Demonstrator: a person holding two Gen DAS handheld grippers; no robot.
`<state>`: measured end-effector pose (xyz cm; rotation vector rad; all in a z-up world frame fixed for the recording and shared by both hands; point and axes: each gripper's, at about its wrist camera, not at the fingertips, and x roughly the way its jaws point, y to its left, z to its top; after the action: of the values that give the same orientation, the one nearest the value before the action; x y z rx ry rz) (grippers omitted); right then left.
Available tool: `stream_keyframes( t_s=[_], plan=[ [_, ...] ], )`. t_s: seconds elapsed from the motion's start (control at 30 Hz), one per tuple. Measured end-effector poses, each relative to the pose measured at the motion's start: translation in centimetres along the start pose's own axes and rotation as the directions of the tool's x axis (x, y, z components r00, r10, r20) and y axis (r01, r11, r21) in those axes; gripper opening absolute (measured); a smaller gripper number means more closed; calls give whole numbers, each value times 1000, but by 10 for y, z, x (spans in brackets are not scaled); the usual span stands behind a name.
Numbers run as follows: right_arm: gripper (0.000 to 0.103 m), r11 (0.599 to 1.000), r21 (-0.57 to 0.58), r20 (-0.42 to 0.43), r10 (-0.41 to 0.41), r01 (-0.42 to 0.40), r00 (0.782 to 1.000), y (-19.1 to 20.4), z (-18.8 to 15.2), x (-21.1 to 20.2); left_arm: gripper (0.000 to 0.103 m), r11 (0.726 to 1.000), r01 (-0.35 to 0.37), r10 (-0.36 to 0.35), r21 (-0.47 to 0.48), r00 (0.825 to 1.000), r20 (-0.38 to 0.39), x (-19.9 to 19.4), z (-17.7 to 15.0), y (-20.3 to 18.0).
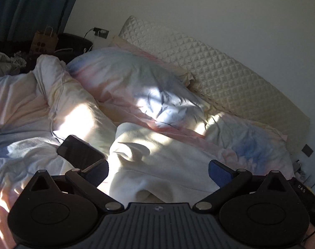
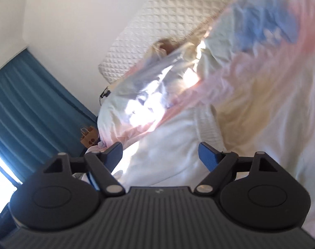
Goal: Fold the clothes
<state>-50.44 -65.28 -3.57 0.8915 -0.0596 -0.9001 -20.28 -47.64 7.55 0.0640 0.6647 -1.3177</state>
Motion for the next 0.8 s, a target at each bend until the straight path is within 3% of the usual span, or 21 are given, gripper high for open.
stream_keyframes(
  t_s=[0.17,0.4,0.63,0.8],
  plan=[
    [83,980,-198,36,8,-1,999,64,-8,-41,103,992,-88,83,85,995,60,-63,-6,-20],
    [82,940,-337,55,-30,47,998,125,-43,-84,103,971,-185,165,150,977,138,-133,-24,-36],
    [82,905,-407,51,-112,123,992,152,-83,-109,103,957,-207,184,201,975,128,-167,-51,-45],
    [82,883,-452,41,-125,130,991,167,-114,-120,103,965,-194,177,176,978,108,-179,-67,-35]
  ],
)
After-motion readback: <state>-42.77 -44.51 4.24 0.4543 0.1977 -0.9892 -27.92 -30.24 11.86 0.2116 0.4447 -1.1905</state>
